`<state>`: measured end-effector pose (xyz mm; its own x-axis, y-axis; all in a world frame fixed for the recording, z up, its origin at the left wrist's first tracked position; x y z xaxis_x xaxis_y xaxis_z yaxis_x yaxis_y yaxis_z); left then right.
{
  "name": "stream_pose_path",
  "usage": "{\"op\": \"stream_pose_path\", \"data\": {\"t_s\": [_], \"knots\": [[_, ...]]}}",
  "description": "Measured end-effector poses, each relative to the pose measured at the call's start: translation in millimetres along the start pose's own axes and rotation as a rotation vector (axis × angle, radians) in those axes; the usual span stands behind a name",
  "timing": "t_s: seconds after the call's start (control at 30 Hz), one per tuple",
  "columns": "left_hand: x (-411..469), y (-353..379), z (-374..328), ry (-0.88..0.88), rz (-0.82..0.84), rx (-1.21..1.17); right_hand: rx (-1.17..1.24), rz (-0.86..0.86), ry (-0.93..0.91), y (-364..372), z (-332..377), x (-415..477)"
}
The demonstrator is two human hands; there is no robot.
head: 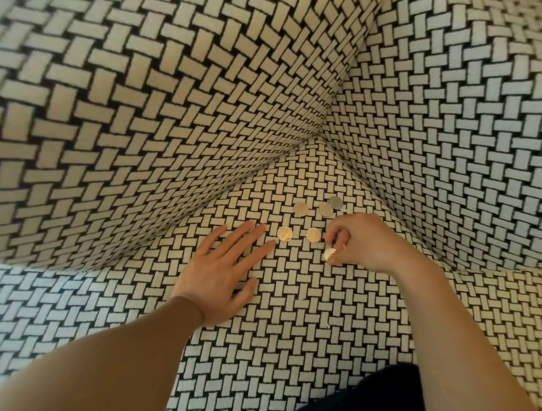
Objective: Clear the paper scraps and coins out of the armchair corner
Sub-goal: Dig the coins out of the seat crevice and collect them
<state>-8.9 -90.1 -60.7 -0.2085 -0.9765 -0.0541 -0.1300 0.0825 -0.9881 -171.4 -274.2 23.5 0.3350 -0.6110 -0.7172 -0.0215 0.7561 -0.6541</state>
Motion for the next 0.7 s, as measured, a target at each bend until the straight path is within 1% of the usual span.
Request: {"op": "stream_pose_path", "data": {"t_s": [0.13,0.27,0.4,0.57,0.63,0.7], "knots": [[0,0,0,-0.001,-0.008,-0.008,-0.036,0.013,0.014,-5,-6,-4],[0,0,0,0.002,-0.015,-0.010,-0.014,0.035,0.034,-1,-6,-2],[0,0,0,-0.001,-0.017,-0.003,-0.039,-0.002,0.058,-1,-8,-2],[0,1,0,0.006,-0.020,-0.007,-0.099,-0.102,0.108,3,-8,2],[0,1,0,0.006,-0.018,-0.003,-0.102,-0.106,0.107,4,-8,4],[0,1,0,0.006,-0.022,0.001,-0.112,-0.069,0.092,5,-7,3]]}}
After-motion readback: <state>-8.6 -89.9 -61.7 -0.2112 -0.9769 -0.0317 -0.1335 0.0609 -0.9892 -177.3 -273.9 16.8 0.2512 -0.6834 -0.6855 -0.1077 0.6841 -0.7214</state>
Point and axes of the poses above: each hand's wrist, its own x-axis towards the middle knuckle, its own y-axis out of the palm, z = x × y, the point moved 1 cm from there along x, towards the middle knuckle, and after that the axes turned 13 degrees about y, right-handed, at the moved point
